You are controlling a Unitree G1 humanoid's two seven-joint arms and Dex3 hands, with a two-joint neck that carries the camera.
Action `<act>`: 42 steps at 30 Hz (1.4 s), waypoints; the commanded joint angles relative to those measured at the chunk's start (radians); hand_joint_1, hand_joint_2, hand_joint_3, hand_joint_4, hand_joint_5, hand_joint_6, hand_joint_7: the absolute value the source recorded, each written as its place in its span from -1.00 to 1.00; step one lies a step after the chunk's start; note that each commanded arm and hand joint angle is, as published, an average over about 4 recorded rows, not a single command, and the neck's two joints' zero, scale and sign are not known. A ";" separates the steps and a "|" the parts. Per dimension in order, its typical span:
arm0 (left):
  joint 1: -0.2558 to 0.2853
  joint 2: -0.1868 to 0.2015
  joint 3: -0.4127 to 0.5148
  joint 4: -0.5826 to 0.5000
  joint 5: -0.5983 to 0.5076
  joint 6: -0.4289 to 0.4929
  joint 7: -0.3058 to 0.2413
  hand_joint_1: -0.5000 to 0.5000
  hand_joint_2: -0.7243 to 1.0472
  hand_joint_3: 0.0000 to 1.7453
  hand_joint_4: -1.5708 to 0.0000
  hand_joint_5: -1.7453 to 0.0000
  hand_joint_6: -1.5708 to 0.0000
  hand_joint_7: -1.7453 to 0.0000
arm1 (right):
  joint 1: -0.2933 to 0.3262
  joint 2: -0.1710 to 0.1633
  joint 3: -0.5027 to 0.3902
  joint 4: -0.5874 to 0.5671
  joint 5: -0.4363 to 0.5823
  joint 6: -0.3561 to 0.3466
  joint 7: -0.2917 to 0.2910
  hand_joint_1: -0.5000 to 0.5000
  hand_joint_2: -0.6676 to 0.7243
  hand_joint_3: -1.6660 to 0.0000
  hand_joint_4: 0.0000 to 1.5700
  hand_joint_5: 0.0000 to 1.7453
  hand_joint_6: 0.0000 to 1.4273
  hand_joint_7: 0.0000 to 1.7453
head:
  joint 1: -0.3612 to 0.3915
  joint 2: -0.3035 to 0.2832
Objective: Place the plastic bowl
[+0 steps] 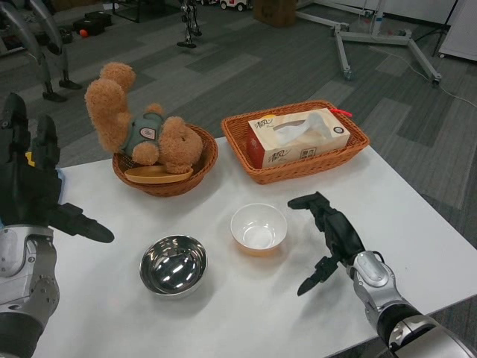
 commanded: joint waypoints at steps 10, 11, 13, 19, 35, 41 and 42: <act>-0.002 0.011 -0.003 -0.001 -0.008 -0.008 0.000 -1.00 -0.90 -1.00 1.00 1.00 1.00 1.00 | 0.039 -0.002 -0.168 -0.394 0.137 0.028 -0.085 -0.67 0.27 0.90 -1.00 -1.00 -1.00 -0.06 | 0.000 0.038; -0.002 0.011 -0.002 -0.002 -0.008 -0.008 0.000 -1.00 -0.90 -1.00 1.00 1.00 1.00 1.00 | 0.041 -0.003 -0.190 -0.433 0.126 0.046 -0.093 -0.67 0.27 0.90 -1.00 -1.00 -1.00 -0.08 | -0.003 0.048; -0.003 0.011 -0.002 -0.001 -0.008 -0.008 0.000 -1.00 -0.90 -1.00 1.00 1.00 1.00 1.00 | 0.040 -0.004 -0.226 -0.500 0.112 0.077 -0.102 -0.71 0.23 0.90 -1.00 -1.00 -1.00 -0.14 | -0.008 0.063; -0.004 0.010 -0.001 0.002 -0.008 -0.008 0.000 -1.00 -0.90 -1.00 1.00 1.00 1.00 1.00 | 0.006 -0.021 -0.250 -0.636 0.080 0.085 -0.200 -0.69 0.14 0.90 -1.00 -1.00 -1.00 -0.34 | 0.012 0.137; -0.013 0.006 0.006 0.004 -0.008 -0.008 -0.001 -1.00 -0.90 -1.00 1.00 1.00 1.00 1.00 | -0.063 -0.031 -0.219 -0.714 -0.022 0.090 -0.277 -0.69 0.07 0.90 -1.00 -1.00 -1.00 -0.44 | 0.044 0.287; -0.020 0.006 0.006 0.007 -0.008 -0.008 -0.001 -1.00 -0.90 -1.00 1.00 1.00 1.00 1.00 | -0.075 -0.028 -0.200 -0.710 -0.022 0.090 -0.279 -0.67 0.00 0.90 -1.00 -1.00 -1.00 -0.44 | 0.047 0.313; -0.020 0.007 0.006 0.007 -0.008 -0.008 -0.001 -1.00 -0.90 -1.00 1.00 1.00 1.00 1.00 | -0.075 -0.026 -0.198 -0.709 -0.022 0.090 -0.279 -0.67 0.00 0.90 -1.00 -1.00 -1.00 -0.44 | 0.049 0.315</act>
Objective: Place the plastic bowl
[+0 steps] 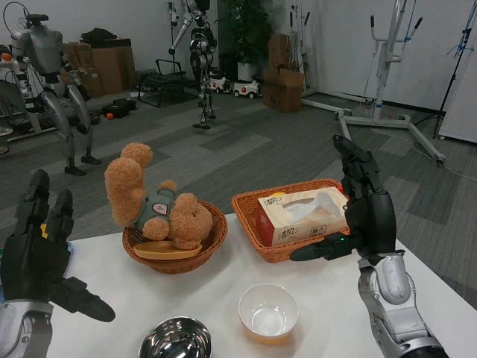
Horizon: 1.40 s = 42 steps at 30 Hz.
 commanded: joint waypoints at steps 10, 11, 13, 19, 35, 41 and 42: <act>-0.018 0.012 0.006 0.008 -0.008 -0.006 0.000 -1.00 -0.90 -1.00 1.00 1.00 1.00 1.00 | -0.027 0.013 0.045 0.015 0.005 0.000 -0.006 -0.75 0.07 0.90 -1.00 -1.00 -1.00 -0.48 | 0.021 0.005; -0.018 0.013 0.007 0.008 -0.008 -0.006 0.000 -1.00 -0.90 -1.00 1.00 1.00 1.00 1.00 | -0.028 0.015 0.053 0.019 0.006 0.000 -0.006 -0.75 0.05 0.90 -1.00 -1.00 -1.00 -0.50 | 0.020 0.006; -0.019 0.016 0.007 0.008 -0.010 -0.006 0.000 -1.00 -0.90 -1.00 1.00 1.00 1.00 1.00 | -0.033 0.020 0.067 0.026 0.006 0.000 -0.005 -0.75 0.02 0.90 -1.00 -1.00 -1.00 -0.52 | 0.020 0.008; -0.014 0.024 0.005 0.008 -0.023 -0.006 -0.001 -1.00 -0.90 -1.00 1.00 1.00 1.00 1.00 | -0.041 0.032 0.084 0.030 0.000 -0.004 -0.010 -0.75 -0.02 0.88 -1.00 -1.00 -1.00 -0.52 | 0.028 0.001; -0.004 0.034 0.009 0.003 -0.033 -0.006 -0.001 -1.00 -0.90 -1.00 1.00 1.00 1.00 1.00 | -0.041 0.046 0.092 0.029 -0.003 -0.010 -0.027 -0.75 -0.09 0.90 -1.00 -1.00 -1.00 -0.58 | 0.033 -0.011; -0.005 0.033 0.009 0.006 -0.033 -0.006 -0.001 -1.00 -0.90 -1.00 1.00 1.00 1.00 1.00 | -0.043 0.044 0.093 0.030 0.002 -0.010 -0.026 -0.75 -0.09 0.90 -1.00 -1.00 -1.00 -0.60 | 0.029 -0.014; -0.005 0.033 0.009 0.006 -0.033 -0.006 -0.001 -1.00 -0.90 -1.00 1.00 1.00 1.00 1.00 | -0.043 0.044 0.093 0.030 0.003 -0.010 -0.026 -0.75 -0.09 0.90 -1.00 -1.00 -1.00 -0.60 | 0.029 -0.014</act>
